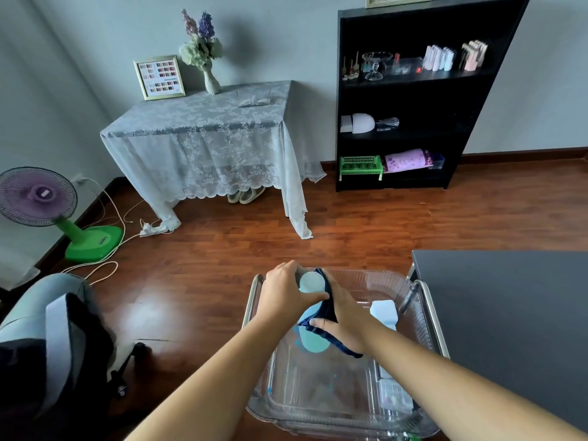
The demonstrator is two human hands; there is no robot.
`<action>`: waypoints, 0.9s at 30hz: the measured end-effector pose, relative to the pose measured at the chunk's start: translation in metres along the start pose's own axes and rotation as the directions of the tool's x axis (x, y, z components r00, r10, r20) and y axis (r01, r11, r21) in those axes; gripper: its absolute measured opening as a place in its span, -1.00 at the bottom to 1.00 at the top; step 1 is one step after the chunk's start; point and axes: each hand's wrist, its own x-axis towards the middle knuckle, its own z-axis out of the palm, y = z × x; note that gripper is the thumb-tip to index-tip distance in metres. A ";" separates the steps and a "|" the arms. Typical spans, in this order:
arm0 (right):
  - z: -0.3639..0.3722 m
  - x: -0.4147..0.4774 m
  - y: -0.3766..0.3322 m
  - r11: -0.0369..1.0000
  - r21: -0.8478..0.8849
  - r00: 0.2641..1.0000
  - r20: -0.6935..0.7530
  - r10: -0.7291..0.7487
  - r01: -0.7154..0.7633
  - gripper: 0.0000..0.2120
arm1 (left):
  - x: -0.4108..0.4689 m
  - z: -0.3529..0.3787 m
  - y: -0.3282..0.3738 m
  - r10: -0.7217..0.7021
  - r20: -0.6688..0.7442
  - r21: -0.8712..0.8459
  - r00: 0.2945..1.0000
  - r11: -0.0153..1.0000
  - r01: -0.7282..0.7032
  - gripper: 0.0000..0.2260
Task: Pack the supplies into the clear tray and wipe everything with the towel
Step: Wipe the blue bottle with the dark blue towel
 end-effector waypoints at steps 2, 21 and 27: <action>0.001 -0.002 0.002 0.999 -0.033 1.000 -0.024 0.006 -0.007 -0.09 | 0.006 -0.001 0.000 0.036 0.049 0.004 0.998 0.999 -0.037 -0.63; -0.010 0.002 0.004 0.999 -0.037 0.997 0.074 -0.013 0.015 -0.04 | 0.012 -0.009 -0.001 0.117 0.190 0.072 0.975 0.988 -0.133 -0.64; -0.016 0.008 0.007 0.995 -0.096 0.989 0.143 0.026 -0.012 -0.05 | 0.038 -0.026 0.004 0.204 0.462 0.169 0.863 0.935 -0.311 -0.50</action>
